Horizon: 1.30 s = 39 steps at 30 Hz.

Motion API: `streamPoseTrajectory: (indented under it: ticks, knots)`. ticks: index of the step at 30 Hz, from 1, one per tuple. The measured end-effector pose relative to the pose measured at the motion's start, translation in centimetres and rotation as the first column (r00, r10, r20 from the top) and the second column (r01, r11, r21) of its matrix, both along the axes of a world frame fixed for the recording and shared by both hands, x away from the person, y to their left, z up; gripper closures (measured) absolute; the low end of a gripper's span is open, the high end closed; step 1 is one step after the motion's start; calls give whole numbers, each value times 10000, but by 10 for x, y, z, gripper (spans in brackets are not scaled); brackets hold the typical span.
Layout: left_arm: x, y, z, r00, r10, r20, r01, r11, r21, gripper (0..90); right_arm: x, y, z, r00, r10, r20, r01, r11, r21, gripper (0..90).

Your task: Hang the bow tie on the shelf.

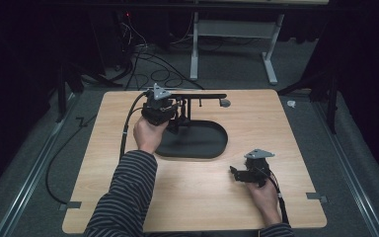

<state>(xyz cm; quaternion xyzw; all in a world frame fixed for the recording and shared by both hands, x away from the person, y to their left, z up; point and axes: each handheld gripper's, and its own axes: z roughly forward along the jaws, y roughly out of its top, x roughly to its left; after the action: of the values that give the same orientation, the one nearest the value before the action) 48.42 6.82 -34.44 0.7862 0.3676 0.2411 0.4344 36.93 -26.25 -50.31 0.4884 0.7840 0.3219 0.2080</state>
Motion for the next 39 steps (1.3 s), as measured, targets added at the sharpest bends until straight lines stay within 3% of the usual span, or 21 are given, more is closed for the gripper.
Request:
streamPoseTrajectory:
  ticks: [13, 39]
  knots:
    - [-17, 7, -1, 9995, -312, -29, 312, 9995, -24, 681, 0, 0, 0, 10000, 1, 0, -1, 10000, -1, 205]
    - [-39, 30, -3, 9995, -279, -145, 276, 9993, -238, 643, 0, 0, 0, 10000, 0, 0, 0, 10000, -1, 205]
